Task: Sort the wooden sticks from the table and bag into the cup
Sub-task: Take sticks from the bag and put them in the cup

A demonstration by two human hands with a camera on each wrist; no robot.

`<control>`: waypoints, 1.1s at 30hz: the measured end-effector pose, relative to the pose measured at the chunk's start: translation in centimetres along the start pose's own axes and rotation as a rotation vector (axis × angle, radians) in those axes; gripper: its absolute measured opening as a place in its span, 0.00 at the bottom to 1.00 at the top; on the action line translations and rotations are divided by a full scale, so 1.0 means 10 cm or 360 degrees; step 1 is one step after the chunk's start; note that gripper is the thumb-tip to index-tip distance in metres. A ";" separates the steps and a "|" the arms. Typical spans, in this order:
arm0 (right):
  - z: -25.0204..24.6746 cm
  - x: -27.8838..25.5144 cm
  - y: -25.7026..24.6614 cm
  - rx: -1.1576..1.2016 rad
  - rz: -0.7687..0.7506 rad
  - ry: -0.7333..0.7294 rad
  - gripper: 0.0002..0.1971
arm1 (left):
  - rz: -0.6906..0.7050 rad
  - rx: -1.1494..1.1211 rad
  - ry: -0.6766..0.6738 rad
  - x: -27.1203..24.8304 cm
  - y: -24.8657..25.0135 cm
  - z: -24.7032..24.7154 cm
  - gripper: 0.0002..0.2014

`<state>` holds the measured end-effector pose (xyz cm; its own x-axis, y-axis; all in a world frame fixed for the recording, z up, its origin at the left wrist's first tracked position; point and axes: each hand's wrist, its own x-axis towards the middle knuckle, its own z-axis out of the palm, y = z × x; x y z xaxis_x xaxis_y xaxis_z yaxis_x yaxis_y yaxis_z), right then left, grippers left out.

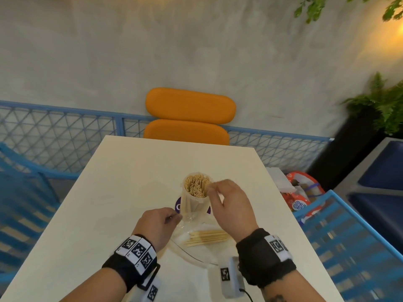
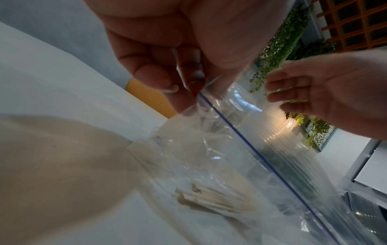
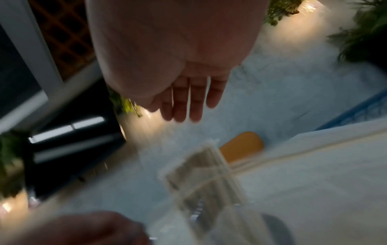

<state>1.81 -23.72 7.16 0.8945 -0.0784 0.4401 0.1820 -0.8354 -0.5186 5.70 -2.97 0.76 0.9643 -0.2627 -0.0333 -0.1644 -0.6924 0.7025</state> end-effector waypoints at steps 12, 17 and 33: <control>0.65 -0.51 0.20 -0.0579 0.0312 -0.1100 0.17 | 0.0005 0.0014 -0.0013 -0.03 0.00 -0.01 0.12; 0.83 -0.47 0.32 -0.0906 0.0277 -0.1241 0.18 | -0.0008 0.0026 -0.0016 -0.04 -0.02 -0.02 0.14; 0.53 -0.66 0.28 -0.0695 0.0109 -0.1017 0.12 | -0.0059 -0.0019 -0.0011 -0.05 -0.03 -0.03 0.14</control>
<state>-1.44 -22.71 -1.09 0.9839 0.0806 -0.1594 0.0591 -0.9890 -0.1354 5.29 -2.43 0.73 0.9682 -0.2419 -0.0645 -0.1260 -0.6935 0.7093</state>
